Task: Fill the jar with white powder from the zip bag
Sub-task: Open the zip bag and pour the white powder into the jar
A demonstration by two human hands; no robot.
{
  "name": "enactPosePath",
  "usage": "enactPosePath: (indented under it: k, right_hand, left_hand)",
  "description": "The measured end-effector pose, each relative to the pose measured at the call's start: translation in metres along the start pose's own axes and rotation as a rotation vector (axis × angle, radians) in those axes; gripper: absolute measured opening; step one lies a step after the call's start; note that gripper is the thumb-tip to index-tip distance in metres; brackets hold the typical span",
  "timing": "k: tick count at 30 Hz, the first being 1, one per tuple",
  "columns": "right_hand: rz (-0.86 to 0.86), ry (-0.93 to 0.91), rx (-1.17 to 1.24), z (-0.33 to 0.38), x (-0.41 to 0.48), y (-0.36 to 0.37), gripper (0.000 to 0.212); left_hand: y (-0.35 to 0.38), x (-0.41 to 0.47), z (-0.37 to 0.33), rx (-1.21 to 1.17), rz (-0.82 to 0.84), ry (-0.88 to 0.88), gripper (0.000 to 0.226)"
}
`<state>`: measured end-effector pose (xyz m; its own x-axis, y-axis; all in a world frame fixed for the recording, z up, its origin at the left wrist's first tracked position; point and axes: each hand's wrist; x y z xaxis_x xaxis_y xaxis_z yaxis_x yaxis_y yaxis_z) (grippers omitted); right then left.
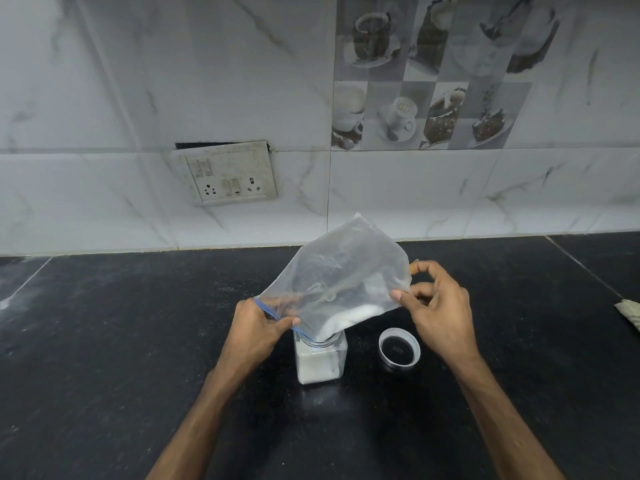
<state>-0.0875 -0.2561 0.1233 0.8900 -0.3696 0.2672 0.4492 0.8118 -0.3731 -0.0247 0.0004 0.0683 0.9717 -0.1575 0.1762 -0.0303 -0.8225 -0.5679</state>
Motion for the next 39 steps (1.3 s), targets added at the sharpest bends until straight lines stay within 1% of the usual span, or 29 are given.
enactPosePath:
  k: [2, 5, 7, 10, 12, 15, 17, 19, 22, 24, 29, 35, 39]
  right_hand:
    - [0.004, -0.001, -0.014, 0.0005, -0.0001, 0.0006, 0.039]
    - [-0.061, 0.026, -0.001, 0.0018, 0.0001, 0.0018, 0.047]
    - [-0.084, 0.026, 0.009, 0.0023, -0.0002, 0.0015, 0.042]
    - [-0.041, 0.007, 0.010, 0.0019, -0.0015, 0.0009, 0.032]
    - [-0.024, 0.016, -0.006, 0.0020, -0.0019, 0.0010, 0.037]
    - [-0.066, 0.036, -0.004, 0.0020, -0.0012, 0.0019, 0.046]
    - [-0.069, 0.039, -0.011, 0.0027, -0.0009, 0.0010, 0.045]
    - [-0.002, 0.049, -0.026, 0.0041, -0.0020, -0.0010, 0.045]
    - [0.128, 0.089, -0.057, 0.0030, -0.0042, -0.0028, 0.069]
    - [0.153, 0.106, -0.082, 0.0018, -0.0045, -0.0027, 0.075]
    - [0.123, 0.112, -0.088, 0.0043, -0.0026, -0.0027, 0.061]
    - [0.089, 0.104, -0.074, 0.0008, -0.0035, -0.0008, 0.057]
    - [0.016, 0.113, -0.024, -0.0018, -0.0038, 0.0001, 0.042]
  left_hand:
    - [0.0004, -0.0004, -0.0014, 0.004, 0.004, 0.006, 0.039]
    - [0.0014, -0.0009, -0.0016, 0.008, 0.007, -0.011, 0.037]
    - [0.0007, -0.0013, -0.0009, 0.014, 0.010, -0.016, 0.036]
    - [-0.0004, -0.0016, -0.0020, 0.014, -0.002, -0.009, 0.038]
    - [0.0001, -0.0013, -0.0022, 0.008, -0.001, -0.013, 0.038]
    - [0.0007, -0.0015, -0.0021, 0.010, 0.003, -0.013, 0.037]
    - [0.0002, -0.0018, -0.0032, 0.006, 0.005, -0.009, 0.036]
    - [-0.0008, -0.0028, -0.0054, -0.001, 0.004, -0.003, 0.037]
    - [-0.0014, -0.0030, -0.0070, -0.006, 0.004, 0.004, 0.038]
    - [-0.0013, -0.0026, -0.0063, -0.010, 0.007, 0.003, 0.038]
    - [-0.0011, -0.0034, -0.0075, -0.002, 0.006, -0.009, 0.036]
    - [-0.0003, -0.0018, -0.0066, -0.008, 0.007, -0.006, 0.037]
    - [-0.0002, -0.0021, -0.0063, 0.005, 0.008, -0.011, 0.034]
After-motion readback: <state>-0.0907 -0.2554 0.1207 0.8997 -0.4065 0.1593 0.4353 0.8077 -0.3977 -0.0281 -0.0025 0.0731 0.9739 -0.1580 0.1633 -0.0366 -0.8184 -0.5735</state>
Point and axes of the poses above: each hand's wrist, its own x-axis towards the middle knuckle, its own y-axis out of the palm, z = x × y, and after that the axes turned 7 degrees about x, right-handed
